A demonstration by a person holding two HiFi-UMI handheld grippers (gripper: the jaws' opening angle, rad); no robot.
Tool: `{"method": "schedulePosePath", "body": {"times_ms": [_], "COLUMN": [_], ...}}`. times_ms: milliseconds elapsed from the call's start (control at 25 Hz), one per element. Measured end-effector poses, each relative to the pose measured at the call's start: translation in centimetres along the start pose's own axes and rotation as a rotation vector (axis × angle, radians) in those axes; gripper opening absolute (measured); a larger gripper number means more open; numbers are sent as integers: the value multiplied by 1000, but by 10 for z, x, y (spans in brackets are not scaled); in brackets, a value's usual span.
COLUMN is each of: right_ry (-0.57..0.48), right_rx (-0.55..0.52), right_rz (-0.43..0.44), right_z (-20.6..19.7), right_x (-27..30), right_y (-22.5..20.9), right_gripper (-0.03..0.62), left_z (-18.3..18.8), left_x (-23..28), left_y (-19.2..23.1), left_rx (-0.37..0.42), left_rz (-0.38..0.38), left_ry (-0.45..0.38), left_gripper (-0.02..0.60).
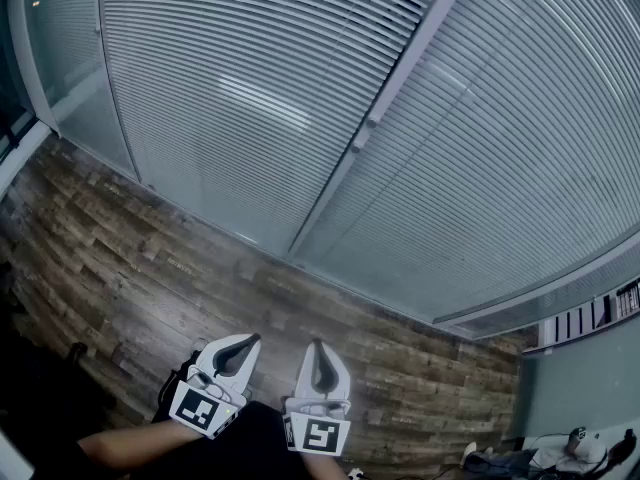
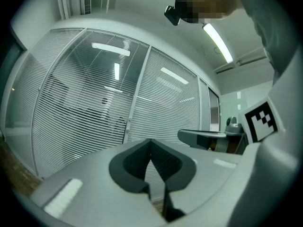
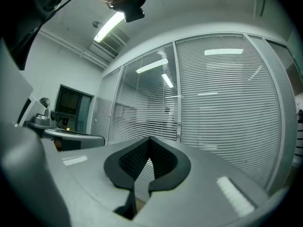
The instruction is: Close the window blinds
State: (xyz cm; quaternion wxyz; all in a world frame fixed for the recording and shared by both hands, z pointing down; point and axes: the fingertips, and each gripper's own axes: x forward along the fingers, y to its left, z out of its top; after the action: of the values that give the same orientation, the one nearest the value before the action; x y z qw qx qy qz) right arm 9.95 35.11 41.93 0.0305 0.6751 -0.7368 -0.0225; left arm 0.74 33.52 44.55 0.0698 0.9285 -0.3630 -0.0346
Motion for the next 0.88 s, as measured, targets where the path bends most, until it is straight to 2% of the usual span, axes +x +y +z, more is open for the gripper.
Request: {"method": "schedulePosePath", "body": {"times_ms": [280, 480, 720, 880], "right_ry": [2, -4, 0, -2], "right_rx": [17, 84, 117, 88], "right_rz": [10, 8, -10, -15], "right_z": [-4, -5, -6, -3], "right_x": [-11, -10, -11, -10], "right_y": [7, 1, -1, 7], "right_gripper": [-2, 2, 2, 2], "left_z": [1, 4, 5, 1], "left_x": [-5, -5, -10, -12], "left_y": [-2, -1, 1, 2], "left_rx": [0, 12, 2, -9], "left_rz": [7, 4, 15, 5], "left_ry": [-3, -4, 16, 1], "left_gripper": [0, 0, 0, 0]}}
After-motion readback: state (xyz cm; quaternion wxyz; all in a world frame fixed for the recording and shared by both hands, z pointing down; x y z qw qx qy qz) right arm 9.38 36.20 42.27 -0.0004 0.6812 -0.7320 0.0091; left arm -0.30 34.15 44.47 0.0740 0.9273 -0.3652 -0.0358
